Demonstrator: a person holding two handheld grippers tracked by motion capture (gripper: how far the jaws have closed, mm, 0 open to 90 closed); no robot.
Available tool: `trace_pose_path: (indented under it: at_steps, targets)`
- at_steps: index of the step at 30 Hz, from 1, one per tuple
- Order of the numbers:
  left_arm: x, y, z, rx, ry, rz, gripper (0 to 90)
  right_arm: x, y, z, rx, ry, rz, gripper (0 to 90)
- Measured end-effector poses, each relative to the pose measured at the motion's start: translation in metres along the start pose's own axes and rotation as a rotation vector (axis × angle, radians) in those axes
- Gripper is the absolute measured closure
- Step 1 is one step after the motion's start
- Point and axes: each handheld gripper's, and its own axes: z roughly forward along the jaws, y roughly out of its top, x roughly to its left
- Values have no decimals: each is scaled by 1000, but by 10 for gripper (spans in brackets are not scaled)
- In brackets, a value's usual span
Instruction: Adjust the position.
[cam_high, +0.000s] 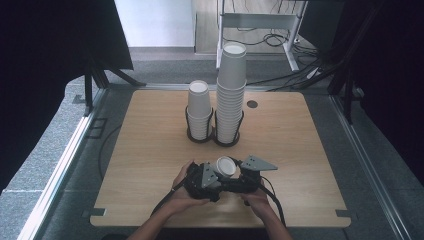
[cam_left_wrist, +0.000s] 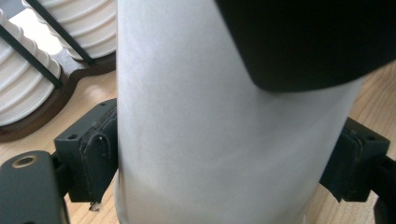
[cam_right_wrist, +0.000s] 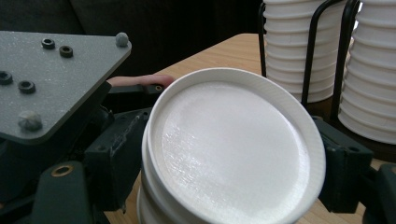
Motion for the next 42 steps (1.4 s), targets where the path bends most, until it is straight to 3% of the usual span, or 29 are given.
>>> trace_pose_path:
  at_steps: [5,12,22,30,39,42]
  targets:
    - [2,1,-1,0,15,12,126,0,2,-3,-1,2,-3,206]
    - [10,0,-3,-7,35,-14,131,-3,3,-8,-9,-4,-12,205]
    - [17,3,-7,-11,65,5,134,-6,7,-15,-11,16,-28,169]
    - [17,8,-7,2,96,53,135,-5,11,-21,2,4,-87,153]
    - [19,13,-8,23,133,117,135,-11,19,-28,45,-6,-113,143]
    - [20,14,-8,25,136,121,135,-13,23,-29,53,-2,-124,141]
